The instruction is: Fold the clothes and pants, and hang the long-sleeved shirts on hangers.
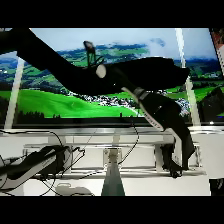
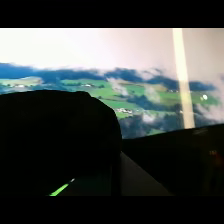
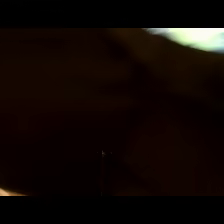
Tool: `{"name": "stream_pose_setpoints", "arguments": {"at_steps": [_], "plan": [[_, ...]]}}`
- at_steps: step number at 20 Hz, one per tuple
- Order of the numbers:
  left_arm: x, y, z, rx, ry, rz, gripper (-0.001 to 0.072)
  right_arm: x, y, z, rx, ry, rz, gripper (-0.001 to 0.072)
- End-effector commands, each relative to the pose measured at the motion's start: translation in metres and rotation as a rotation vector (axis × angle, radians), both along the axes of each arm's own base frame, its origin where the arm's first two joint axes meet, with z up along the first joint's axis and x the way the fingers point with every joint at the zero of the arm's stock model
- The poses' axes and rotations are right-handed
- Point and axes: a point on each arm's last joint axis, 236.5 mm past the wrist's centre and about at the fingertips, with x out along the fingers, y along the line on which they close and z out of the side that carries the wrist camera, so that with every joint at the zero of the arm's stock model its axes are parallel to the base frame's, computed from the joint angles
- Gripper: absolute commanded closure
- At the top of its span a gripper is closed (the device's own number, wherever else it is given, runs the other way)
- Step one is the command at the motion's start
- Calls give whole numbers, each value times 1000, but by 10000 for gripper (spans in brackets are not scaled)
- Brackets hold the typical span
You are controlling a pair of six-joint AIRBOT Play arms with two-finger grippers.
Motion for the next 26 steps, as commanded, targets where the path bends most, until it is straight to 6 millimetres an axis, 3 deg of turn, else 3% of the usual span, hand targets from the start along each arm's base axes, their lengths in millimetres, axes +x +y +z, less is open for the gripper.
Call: {"name": "stream_pose_setpoints", "arguments": {"at_steps": [1, 4, 6, 8, 10, 12, 15, 16, 17, 18, 19, 21, 23, 26], "plan": [[-2, -27, 0, -4, -2, -68, 699, -15, 41, -7, 82, 21, -37, 691], [1, -51, -11, -7, 18, -120, 700, -5, 22, -12, 24, 17, -25, 690], [3, -73, -23, -9, 44, -170, 699, 14, -19, -14, -87, 11, -18, 690], [11, -101, -35, -13, 48, -215, 700, 47, -87, -6, -222, 0, -51, 690], [22, -137, -46, -22, 29, -261, 700, 83, -173, 14, -338, -8, -135, 690], [26, -192, -58, -67, 8, -325, 700, 114, -258, 50, -382, -33, -228, 691], [17, -282, -79, -140, -16, -415, 699, 131, -367, 105, -391, -48, -377, 690], [16, -301, -90, -117, -33, -434, 695, 130, -395, 117, -403, -52, -406, 691], [15, -313, -106, -67, -40, -457, 520, 126, -420, 127, -422, -53, -419, 690], [14, -316, -123, -14, -27, -477, 97, 120, -440, 132, -448, -51, -417, 690], [14, -312, -136, 10, 8, -473, 21, 113, -458, 133, -479, -42, -403, 690], [23, -275, -158, 84, 91, -429, 29, 99, -483, 125, -525, 11, -372, 691], [36, -214, -178, 149, 195, -346, 94, 92, -498, 120, -538, 48, -375, 691], [37, -109, -209, 203, 393, -221, 94, 93, -501, 120, -534, 48, -382, 690]]}}
